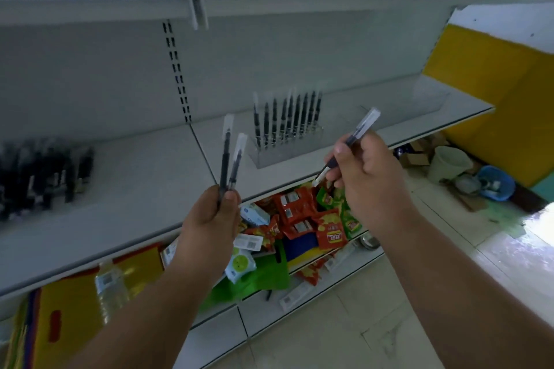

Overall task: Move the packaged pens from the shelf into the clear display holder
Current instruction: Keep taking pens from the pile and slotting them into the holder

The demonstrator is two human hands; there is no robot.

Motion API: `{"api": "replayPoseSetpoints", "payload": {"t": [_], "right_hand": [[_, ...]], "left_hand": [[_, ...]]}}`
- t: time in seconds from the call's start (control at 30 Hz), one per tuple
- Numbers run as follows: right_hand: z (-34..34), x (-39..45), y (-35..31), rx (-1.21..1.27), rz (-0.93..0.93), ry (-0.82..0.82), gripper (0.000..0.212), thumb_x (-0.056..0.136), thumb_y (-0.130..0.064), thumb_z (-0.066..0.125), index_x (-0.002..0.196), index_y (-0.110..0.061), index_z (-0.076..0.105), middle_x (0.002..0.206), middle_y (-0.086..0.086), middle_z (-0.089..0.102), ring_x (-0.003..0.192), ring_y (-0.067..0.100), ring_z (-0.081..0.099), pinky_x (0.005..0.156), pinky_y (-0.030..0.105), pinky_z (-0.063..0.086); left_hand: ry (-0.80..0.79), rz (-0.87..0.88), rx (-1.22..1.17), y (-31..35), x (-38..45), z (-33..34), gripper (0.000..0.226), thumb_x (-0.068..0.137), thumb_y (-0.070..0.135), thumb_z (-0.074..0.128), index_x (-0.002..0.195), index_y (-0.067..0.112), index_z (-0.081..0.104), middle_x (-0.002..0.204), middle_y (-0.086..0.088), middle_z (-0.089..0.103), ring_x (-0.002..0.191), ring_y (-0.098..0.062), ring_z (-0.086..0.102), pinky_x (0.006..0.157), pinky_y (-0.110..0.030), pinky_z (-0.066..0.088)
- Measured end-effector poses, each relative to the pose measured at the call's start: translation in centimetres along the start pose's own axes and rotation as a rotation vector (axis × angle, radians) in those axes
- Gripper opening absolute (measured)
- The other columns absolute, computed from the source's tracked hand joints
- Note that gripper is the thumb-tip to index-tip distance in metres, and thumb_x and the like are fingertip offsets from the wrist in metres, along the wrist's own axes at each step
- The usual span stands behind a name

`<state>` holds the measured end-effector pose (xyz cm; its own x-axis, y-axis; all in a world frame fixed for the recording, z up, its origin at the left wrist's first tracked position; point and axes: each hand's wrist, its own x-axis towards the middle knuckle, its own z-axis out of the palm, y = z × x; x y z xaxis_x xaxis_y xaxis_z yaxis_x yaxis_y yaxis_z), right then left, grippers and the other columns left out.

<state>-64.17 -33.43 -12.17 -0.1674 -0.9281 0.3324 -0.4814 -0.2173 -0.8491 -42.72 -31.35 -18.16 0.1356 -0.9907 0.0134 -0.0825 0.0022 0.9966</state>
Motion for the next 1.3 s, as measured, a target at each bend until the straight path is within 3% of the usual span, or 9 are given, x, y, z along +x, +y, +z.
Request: {"api": "replayPoseSetpoints", "payload": {"t": [0.17, 0.27, 0.4, 0.5, 0.6, 0.7, 0.77, 0.97, 1.3], "right_hand": [[-1.8, 2.9, 1.1, -0.09, -0.03, 0.029, 0.019, 0.102, -0.035, 0.043, 0.088, -0.031, 0.055, 0.075, -0.008, 0.067, 0.07, 0.004, 0.066, 0.07, 0.041, 0.057], [-2.9, 5.4, 2.4, -0.083, -0.054, 0.054, 0.014, 0.101, -0.03, 0.047, 0.091, -0.032, 0.057, 0.076, -0.01, 0.066, 0.074, 0.002, 0.067, 0.073, 0.04, 0.058], [-3.9, 9.3, 4.5, -0.057, -0.124, 0.041, 0.016, 0.096, -0.023, 0.058, 0.09, -0.037, 0.054, 0.081, -0.01, 0.067, 0.078, 0.01, 0.069, 0.073, 0.039, 0.058], [-4.4, 12.8, 6.3, -0.092, -0.146, -0.031, 0.005, 0.094, -0.025, 0.062, 0.091, -0.024, 0.059, 0.081, -0.005, 0.068, 0.077, 0.015, 0.069, 0.073, 0.041, 0.057], [-4.7, 16.6, 7.5, -0.102, -0.187, -0.116, 0.013, 0.095, -0.028, 0.061, 0.091, -0.015, 0.06, 0.079, 0.0, 0.069, 0.075, 0.016, 0.068, 0.07, 0.037, 0.056], [-4.2, 19.6, 7.9, -0.142, -0.266, -0.186, 0.016, 0.096, -0.03, 0.059, 0.092, -0.014, 0.059, 0.081, 0.004, 0.07, 0.076, 0.018, 0.066, 0.068, 0.03, 0.053], [-3.8, 21.0, 8.5, -0.155, -0.306, -0.236, 0.014, 0.096, -0.029, 0.058, 0.093, -0.015, 0.058, 0.083, 0.001, 0.069, 0.079, 0.015, 0.067, 0.07, 0.026, 0.053], [-3.5, 23.2, 8.8, -0.183, -0.375, -0.377, 0.015, 0.097, -0.028, 0.057, 0.093, -0.014, 0.057, 0.084, 0.001, 0.067, 0.079, 0.017, 0.067, 0.075, 0.036, 0.056], [-3.0, 24.5, 8.6, -0.201, -0.406, -0.414, 0.012, 0.097, -0.027, 0.056, 0.092, -0.016, 0.055, 0.081, 0.0, 0.066, 0.077, 0.018, 0.066, 0.074, 0.038, 0.055]], "left_hand": [[0.019, 0.004, -0.037, 0.0, 2.5, 2.4, 0.03, 0.104, 0.025, 0.044, 0.076, 0.018, 0.053, 0.061, 0.005, 0.042, 0.056, -0.017, 0.035, 0.054, -0.033, 0.029], [-0.005, 0.03, -0.027, 0.0, 3.1, 3.8, 0.031, 0.1, 0.035, 0.045, 0.076, 0.017, 0.05, 0.06, 0.004, 0.04, 0.054, -0.018, 0.033, 0.054, -0.035, 0.029], [0.086, 0.028, -0.052, -0.1, 4.3, 6.4, 0.03, 0.105, 0.022, 0.043, 0.076, 0.013, 0.049, 0.059, 0.004, 0.039, 0.054, -0.017, 0.032, 0.054, -0.034, 0.028], [0.174, 0.008, -0.086, -0.2, 4.9, 8.9, 0.031, 0.1, 0.028, 0.049, 0.071, 0.019, 0.048, 0.064, 0.0, 0.041, 0.059, -0.019, 0.034, 0.059, -0.037, 0.027], [0.259, -0.018, -0.183, -0.4, 5.3, 11.5, 0.032, 0.1, 0.024, 0.052, 0.068, 0.019, 0.049, 0.071, -0.006, 0.043, 0.068, -0.021, 0.036, 0.064, -0.038, 0.029], [0.328, 0.021, -0.155, -0.2, 5.4, 13.7, 0.04, 0.102, 0.022, 0.048, 0.063, 0.027, 0.049, 0.062, 0.001, 0.04, 0.057, -0.018, 0.032, 0.056, -0.034, 0.026], [0.399, -0.003, -0.188, -0.3, 5.4, 15.2, 0.042, 0.103, 0.02, 0.046, 0.063, 0.028, 0.052, 0.064, 0.002, 0.042, 0.059, -0.017, 0.034, 0.057, -0.034, 0.028], [0.455, 0.003, -0.233, 0.7, 5.2, 16.9, 0.045, 0.103, 0.019, 0.046, 0.06, 0.029, 0.052, 0.066, 0.001, 0.041, 0.061, -0.014, 0.035, 0.06, -0.034, 0.028], [0.475, -0.025, -0.155, 0.8, 5.0, 17.8, 0.039, 0.103, 0.015, 0.044, 0.068, 0.026, 0.054, 0.064, 0.004, 0.042, 0.057, -0.015, 0.033, 0.056, -0.033, 0.027]]}}
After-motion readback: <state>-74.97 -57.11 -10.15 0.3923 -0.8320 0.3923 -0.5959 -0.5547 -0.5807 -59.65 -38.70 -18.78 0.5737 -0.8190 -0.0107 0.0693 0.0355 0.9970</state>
